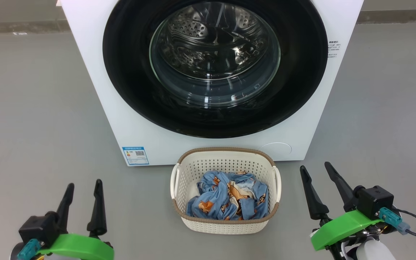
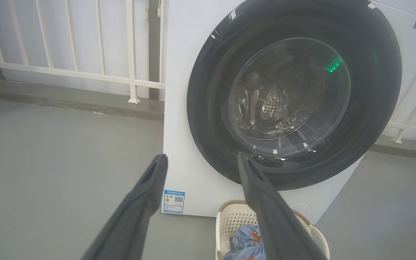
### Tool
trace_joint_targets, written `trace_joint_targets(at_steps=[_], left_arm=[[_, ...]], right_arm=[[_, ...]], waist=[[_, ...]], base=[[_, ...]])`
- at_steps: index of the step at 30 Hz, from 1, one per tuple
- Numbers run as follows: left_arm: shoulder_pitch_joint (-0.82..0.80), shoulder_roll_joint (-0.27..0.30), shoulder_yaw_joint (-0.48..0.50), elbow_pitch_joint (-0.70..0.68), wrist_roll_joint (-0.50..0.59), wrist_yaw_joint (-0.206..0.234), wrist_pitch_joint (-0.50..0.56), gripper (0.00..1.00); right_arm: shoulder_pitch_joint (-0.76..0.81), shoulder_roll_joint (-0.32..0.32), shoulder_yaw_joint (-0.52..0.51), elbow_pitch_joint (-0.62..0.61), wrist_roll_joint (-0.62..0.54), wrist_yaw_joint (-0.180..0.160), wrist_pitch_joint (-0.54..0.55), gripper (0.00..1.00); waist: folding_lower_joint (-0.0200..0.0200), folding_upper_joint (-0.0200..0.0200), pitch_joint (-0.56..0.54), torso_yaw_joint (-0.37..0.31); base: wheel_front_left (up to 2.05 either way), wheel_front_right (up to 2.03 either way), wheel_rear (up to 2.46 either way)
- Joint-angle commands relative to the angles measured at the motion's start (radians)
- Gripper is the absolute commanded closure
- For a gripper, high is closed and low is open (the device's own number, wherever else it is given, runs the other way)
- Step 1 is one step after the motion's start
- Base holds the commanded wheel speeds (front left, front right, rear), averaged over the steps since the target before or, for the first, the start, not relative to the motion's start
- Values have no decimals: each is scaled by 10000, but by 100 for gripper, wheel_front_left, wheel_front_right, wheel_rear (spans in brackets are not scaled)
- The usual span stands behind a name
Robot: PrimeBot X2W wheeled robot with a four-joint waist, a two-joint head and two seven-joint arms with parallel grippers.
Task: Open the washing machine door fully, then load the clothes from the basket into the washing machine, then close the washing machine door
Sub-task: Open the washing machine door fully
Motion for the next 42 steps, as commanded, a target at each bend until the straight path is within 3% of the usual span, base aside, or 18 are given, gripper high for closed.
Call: trace_joint_targets(at_steps=[1,19,42], left_arm=[[-464,167,316,-216,-29,-26,-134,0],[-492,211,339,-127,70,-26,-134,0],[-446,246,161,-172,-159,-27,-134,0]], right_arm=[[-451,41,250,-211,-8,16,-132,0],[-483,41,311,-117,59,16,-132,0],[-484,41,334,-96,52,16,-132,0]], waist=[[0,-1,1,-2],[0,-1,29,-65],[0,-1,53,-54]], base=[[0,0,0],[10,10,-21],[84,84,-167]])
